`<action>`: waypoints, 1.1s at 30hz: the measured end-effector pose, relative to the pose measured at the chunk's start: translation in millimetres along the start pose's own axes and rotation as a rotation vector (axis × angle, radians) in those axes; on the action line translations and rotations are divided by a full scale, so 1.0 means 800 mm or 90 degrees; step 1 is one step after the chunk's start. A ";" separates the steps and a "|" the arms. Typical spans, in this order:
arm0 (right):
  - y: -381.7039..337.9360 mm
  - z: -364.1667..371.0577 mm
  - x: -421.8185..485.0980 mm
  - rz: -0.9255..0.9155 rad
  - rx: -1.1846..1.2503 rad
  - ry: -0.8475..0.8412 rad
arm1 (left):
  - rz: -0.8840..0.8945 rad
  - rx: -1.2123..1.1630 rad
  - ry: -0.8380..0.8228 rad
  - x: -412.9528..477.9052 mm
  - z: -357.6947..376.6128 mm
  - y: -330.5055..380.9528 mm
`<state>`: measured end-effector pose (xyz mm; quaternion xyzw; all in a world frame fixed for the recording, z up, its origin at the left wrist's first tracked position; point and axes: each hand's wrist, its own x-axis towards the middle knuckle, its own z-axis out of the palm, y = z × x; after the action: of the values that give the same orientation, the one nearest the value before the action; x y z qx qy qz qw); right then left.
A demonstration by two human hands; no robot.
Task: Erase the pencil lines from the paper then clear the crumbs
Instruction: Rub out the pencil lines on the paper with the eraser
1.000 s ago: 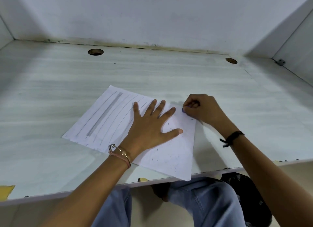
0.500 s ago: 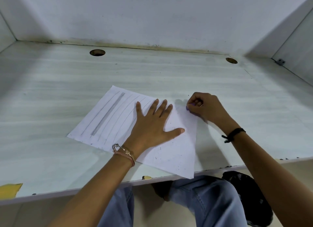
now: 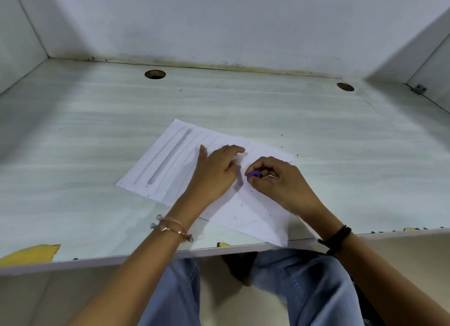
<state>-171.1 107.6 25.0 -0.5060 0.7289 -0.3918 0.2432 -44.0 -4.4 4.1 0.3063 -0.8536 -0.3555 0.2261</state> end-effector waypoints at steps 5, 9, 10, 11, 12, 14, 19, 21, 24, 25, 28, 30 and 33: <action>-0.006 0.001 -0.004 -0.016 -0.023 0.007 | 0.000 0.170 -0.088 -0.042 -0.020 -0.018; -0.012 0.017 -0.016 -0.051 0.005 -0.026 | 0.024 0.242 -0.140 -0.048 -0.027 -0.024; -0.011 0.021 -0.017 -0.052 0.007 -0.024 | 0.023 0.259 -0.141 -0.050 -0.028 -0.023; -0.010 0.022 -0.016 -0.045 0.010 -0.011 | 0.021 0.282 -0.141 -0.052 -0.028 -0.021; -0.008 0.022 -0.013 -0.034 0.014 0.007 | 0.018 0.303 -0.142 -0.056 -0.028 -0.019; -0.008 0.019 -0.006 -0.019 0.014 0.035 | -0.001 0.324 -0.154 -0.069 -0.027 -0.016; -0.014 0.016 0.002 0.000 -0.024 0.022 | -0.044 0.389 -0.162 -0.088 -0.022 -0.018; -0.021 0.015 -0.002 0.001 -0.021 -0.017 | -0.057 0.398 -0.152 -0.085 -0.017 -0.016; -0.033 0.018 -0.015 -0.021 0.009 -0.114 | -0.067 0.405 -0.140 -0.082 -0.010 -0.012; -0.034 0.018 -0.016 -0.030 0.003 -0.133 | -0.063 0.405 -0.133 -0.081 -0.008 -0.014; -0.034 0.015 -0.008 -0.054 -0.042 -0.099 | -0.052 0.391 -0.098 -0.083 -0.004 -0.018; -0.035 0.013 -0.006 -0.064 -0.056 -0.080 | -0.054 0.398 -0.092 -0.083 -0.002 -0.019; -0.043 0.015 -0.013 -0.079 -0.085 -0.194 | -0.050 0.427 -0.100 -0.081 -0.001 -0.019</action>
<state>-139.1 107.1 45.9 -0.6184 0.6754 -0.2758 0.2922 7.8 30.8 -17.2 0.3674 -0.9255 -0.0864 0.0325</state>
